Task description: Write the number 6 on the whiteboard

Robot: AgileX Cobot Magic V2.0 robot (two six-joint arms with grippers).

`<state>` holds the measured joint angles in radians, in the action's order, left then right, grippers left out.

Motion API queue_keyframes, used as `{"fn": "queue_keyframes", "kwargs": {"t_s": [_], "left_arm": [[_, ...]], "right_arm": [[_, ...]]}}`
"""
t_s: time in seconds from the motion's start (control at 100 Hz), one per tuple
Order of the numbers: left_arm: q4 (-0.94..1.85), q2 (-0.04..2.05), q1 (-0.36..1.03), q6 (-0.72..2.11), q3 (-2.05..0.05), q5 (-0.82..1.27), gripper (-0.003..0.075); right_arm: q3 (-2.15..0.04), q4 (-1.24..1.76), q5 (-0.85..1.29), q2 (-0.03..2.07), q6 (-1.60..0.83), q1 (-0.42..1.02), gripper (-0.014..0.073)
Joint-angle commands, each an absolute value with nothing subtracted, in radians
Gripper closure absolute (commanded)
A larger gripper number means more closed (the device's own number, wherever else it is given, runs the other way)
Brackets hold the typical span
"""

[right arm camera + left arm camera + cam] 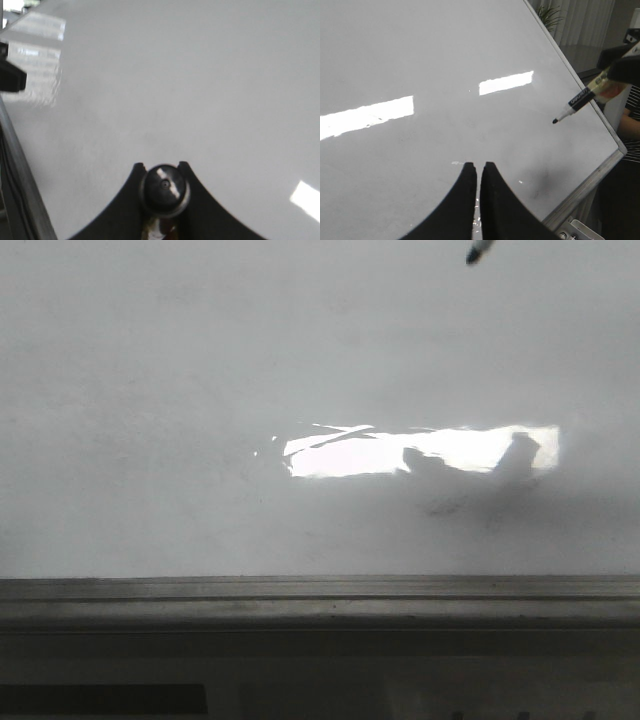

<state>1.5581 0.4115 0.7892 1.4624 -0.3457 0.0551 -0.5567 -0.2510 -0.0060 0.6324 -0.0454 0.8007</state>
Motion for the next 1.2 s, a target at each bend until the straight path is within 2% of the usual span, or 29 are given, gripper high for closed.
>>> {"fn": "queue_keyframes", "kwargs": {"t_s": [0.0, 0.63, 1.03, 1.19], "left_arm": [[1.568, 0.416, 0.786, 1.453, -0.373, 0.062, 0.0741], [1.568, 0.416, 0.786, 1.453, -0.373, 0.062, 0.0741], [1.568, 0.416, 0.786, 1.453, -0.373, 0.062, 0.0741], [1.568, 0.416, 0.786, 1.453, -0.373, 0.062, 0.0741]], "right_arm": [[-0.589, -0.594, -0.157, 0.644, 0.271, 0.802, 0.0654], [-0.556, -0.776, -0.092, 0.675, 0.281, 0.786, 0.0654], [-0.557, -0.761, -0.298, 0.776, 0.281, 0.522, 0.0654], [-0.557, -0.732, -0.351, 0.784, 0.281, 0.481, 0.0654]]}}
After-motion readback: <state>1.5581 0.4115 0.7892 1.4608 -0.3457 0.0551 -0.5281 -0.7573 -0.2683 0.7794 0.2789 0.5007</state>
